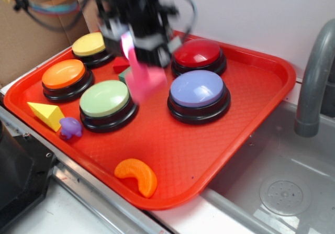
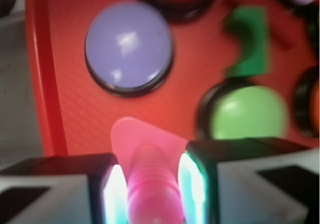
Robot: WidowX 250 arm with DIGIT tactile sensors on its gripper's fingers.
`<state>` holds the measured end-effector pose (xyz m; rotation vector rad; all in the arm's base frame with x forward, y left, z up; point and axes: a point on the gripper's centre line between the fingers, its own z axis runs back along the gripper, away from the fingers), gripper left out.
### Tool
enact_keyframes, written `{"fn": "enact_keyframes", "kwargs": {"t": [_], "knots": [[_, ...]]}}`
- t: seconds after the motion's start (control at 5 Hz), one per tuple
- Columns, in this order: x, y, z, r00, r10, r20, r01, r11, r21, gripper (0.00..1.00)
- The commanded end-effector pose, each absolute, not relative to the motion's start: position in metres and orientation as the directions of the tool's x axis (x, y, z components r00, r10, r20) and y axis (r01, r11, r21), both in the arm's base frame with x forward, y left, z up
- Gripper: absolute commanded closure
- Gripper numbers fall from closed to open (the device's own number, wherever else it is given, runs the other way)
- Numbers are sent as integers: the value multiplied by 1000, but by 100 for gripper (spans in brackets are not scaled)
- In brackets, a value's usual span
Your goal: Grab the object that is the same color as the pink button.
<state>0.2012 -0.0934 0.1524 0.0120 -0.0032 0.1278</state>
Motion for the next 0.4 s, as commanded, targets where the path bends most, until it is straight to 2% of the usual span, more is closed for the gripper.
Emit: {"fn": "enact_keyframes", "kwargs": {"t": [0.0,0.2], "knots": [[198,-48,236,942,273,198,-289,956,58,100],[195,-31,236,894,390,223,-407,913,33,100]]}}
